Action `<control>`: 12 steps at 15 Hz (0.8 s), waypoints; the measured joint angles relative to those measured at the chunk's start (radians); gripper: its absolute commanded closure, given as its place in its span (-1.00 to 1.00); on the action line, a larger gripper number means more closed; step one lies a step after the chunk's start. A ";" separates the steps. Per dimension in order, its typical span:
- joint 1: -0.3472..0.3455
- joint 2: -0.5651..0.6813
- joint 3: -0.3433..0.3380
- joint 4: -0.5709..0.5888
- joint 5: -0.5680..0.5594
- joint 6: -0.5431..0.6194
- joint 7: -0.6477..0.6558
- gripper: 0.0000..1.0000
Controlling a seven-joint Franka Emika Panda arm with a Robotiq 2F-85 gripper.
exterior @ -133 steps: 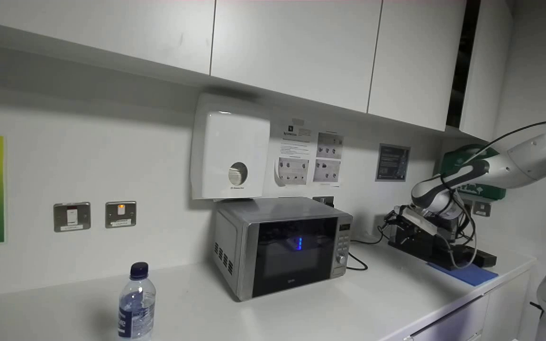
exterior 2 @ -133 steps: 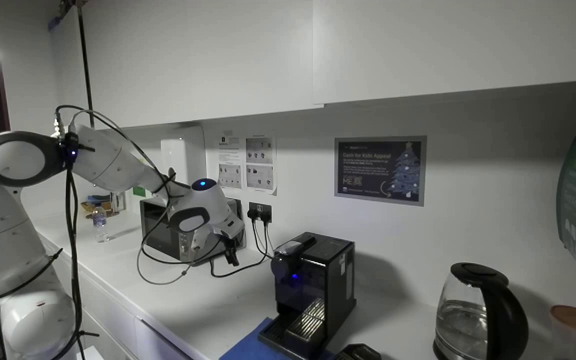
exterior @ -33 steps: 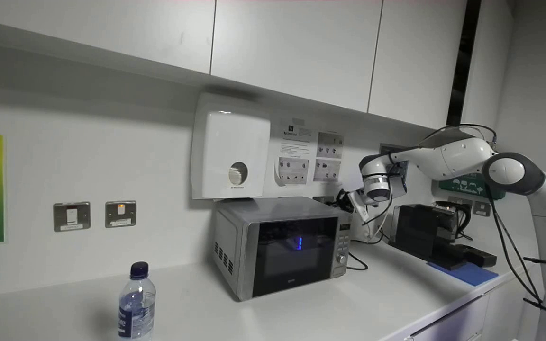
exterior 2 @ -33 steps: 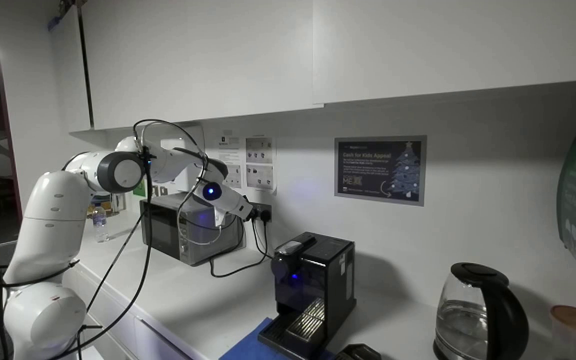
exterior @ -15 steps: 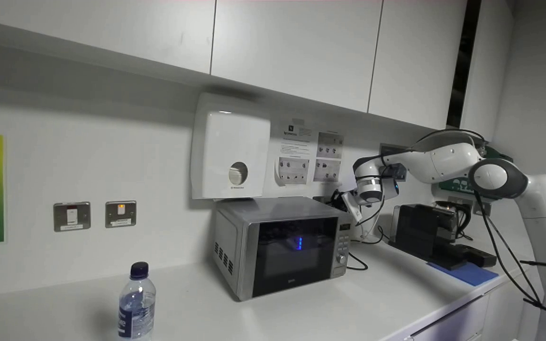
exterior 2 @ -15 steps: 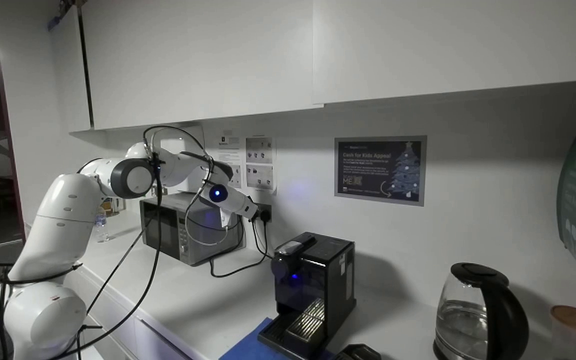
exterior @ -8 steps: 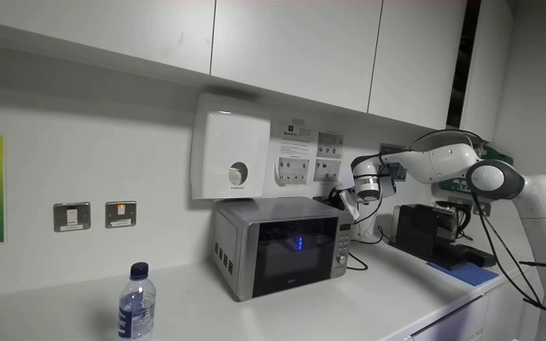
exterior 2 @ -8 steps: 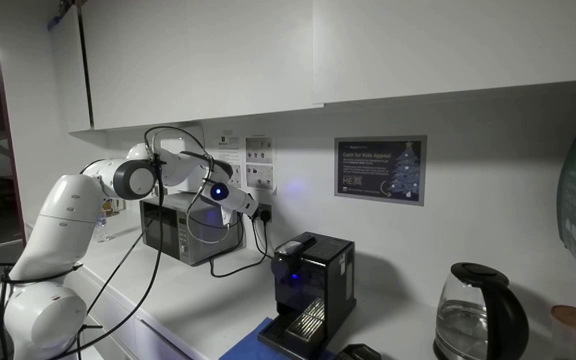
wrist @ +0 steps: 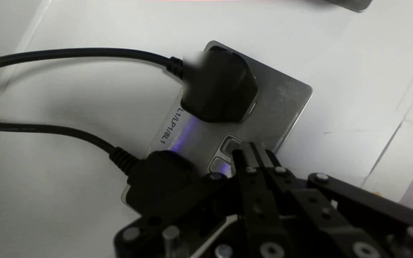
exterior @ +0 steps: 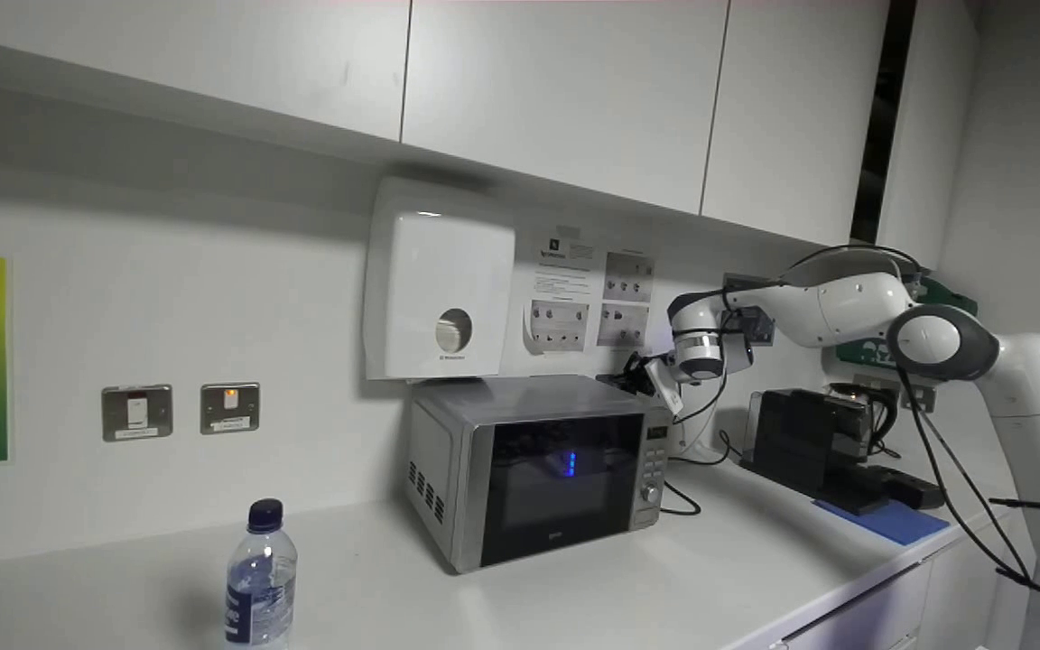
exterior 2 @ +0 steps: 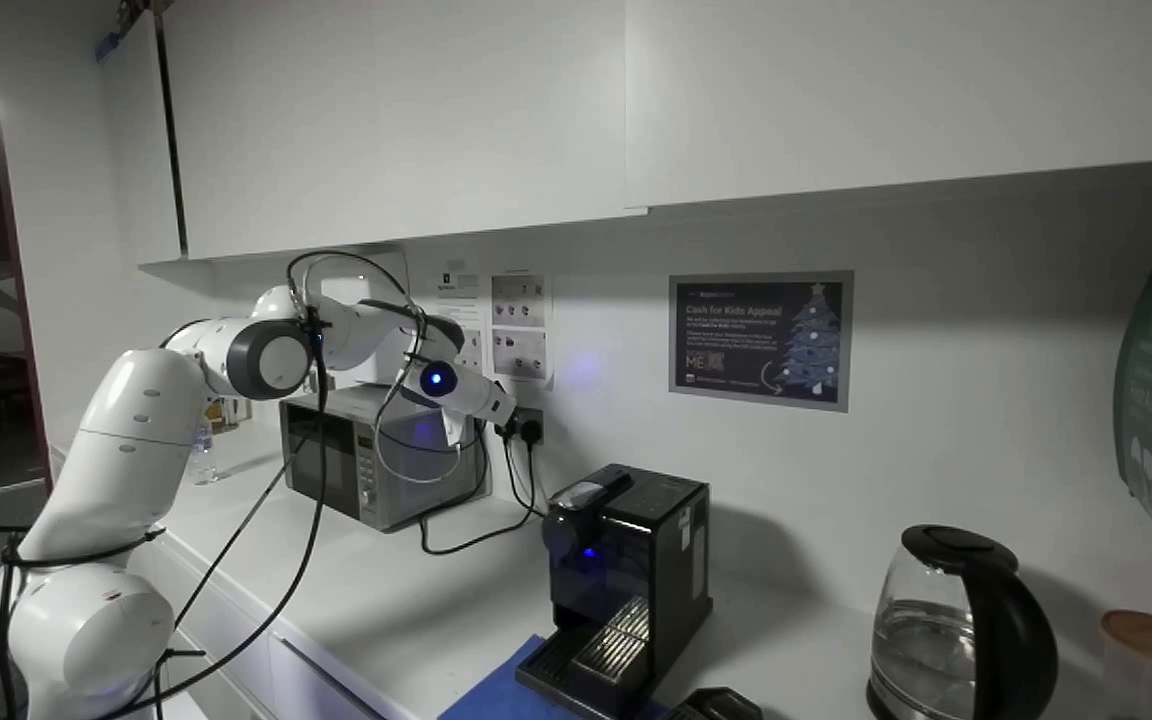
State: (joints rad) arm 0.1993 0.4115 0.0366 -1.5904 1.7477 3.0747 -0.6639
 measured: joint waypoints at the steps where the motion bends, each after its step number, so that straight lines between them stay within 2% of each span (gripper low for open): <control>1: 0.000 0.001 0.000 0.000 -0.001 0.000 -0.002 1.00; 12: 0.005 0.017 0.000 0.005 -0.008 0.015 -0.003 1.00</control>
State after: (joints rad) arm 0.2041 0.4285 0.0366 -1.5857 1.7393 3.0901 -0.6666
